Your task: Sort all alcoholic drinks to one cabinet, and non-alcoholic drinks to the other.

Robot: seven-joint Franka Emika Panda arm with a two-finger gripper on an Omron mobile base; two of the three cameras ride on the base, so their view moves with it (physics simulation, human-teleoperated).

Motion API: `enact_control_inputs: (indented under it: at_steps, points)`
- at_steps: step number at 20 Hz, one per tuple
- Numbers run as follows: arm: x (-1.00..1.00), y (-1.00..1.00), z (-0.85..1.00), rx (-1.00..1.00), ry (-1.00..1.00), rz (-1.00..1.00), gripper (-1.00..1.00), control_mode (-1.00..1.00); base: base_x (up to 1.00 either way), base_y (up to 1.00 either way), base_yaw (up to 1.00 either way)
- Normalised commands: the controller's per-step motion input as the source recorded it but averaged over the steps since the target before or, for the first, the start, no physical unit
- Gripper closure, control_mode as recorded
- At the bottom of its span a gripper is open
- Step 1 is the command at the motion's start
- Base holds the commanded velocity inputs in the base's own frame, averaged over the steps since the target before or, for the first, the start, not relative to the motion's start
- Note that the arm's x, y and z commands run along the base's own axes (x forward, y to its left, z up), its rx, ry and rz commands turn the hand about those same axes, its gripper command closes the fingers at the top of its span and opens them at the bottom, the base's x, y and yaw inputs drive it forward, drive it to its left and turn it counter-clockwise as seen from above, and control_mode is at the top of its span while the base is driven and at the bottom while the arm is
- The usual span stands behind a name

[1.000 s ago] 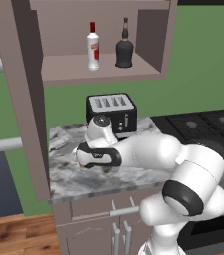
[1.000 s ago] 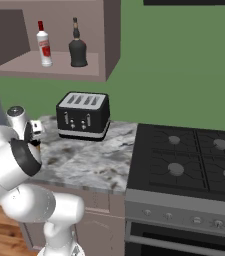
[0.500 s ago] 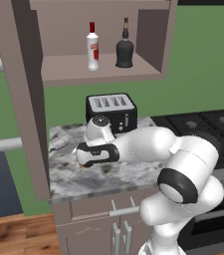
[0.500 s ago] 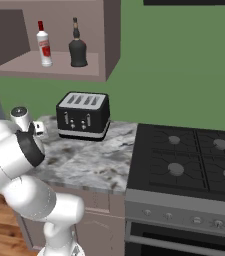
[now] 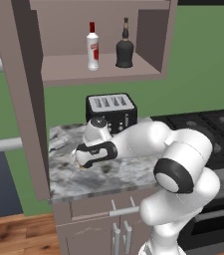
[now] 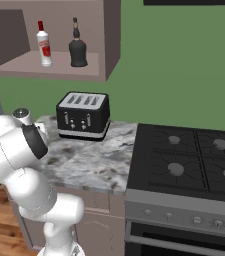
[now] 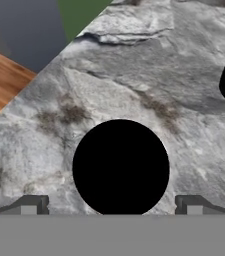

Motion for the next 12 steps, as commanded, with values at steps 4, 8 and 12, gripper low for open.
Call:
enact_control_inputs:
  at_steps: [4,8,12]
  points:
    - [0.07,0.03,-0.13,0.00,0.00,0.00,-1.00,-1.00,0.00,0.00,0.00]
    - [0.09,0.02,-0.11,0.00,0.01,0.00,-1.00,-1.00,0.00,0.00,0.00]
    - [0.12,0.03,-0.12,0.00,0.01,0.00,-1.00,-1.00,0.00,0.00,0.00]
